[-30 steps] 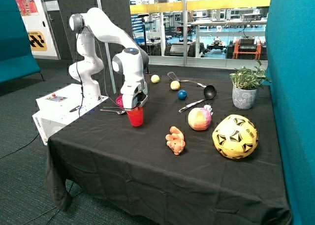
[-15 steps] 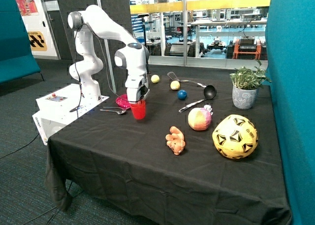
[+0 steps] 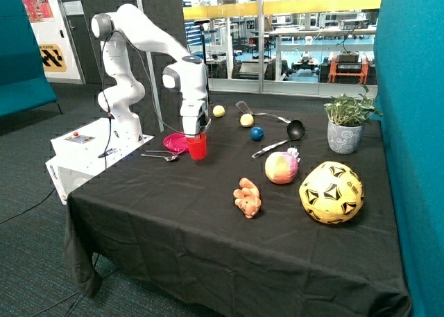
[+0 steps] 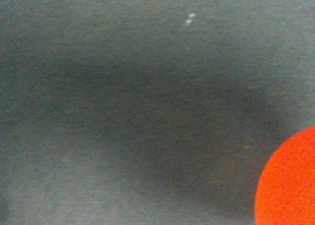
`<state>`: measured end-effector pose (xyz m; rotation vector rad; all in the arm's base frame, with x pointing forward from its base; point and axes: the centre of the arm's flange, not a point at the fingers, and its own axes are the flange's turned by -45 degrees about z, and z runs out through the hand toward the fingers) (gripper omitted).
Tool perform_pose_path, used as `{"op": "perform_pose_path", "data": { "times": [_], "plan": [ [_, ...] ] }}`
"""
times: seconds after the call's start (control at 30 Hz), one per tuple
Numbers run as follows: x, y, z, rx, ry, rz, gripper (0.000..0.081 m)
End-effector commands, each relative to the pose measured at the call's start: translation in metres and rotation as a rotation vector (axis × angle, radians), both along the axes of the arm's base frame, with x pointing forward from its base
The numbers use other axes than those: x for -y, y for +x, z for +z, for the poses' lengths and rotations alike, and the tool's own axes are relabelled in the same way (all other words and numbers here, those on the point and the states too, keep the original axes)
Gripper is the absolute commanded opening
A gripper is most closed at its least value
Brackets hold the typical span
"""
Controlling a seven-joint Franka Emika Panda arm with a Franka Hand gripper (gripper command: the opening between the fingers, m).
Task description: Set the table
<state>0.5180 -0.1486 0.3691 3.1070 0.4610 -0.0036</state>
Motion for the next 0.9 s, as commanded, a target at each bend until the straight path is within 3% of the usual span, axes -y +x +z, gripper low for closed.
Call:
{"op": "perform_pose_path", "data": {
  "times": [0.0, 0.43, 0.87],
  "plan": [
    [-0.034, -0.014, 0.001, 0.0021, 0.001, 0.064, 0.0],
    [-0.085, -0.031, -0.002, 0.0021, 0.001, 0.116, 0.0],
    [-0.108, -0.035, -0.006, 0.0021, 0.0011, 0.137, 0.0]
  ]
}}
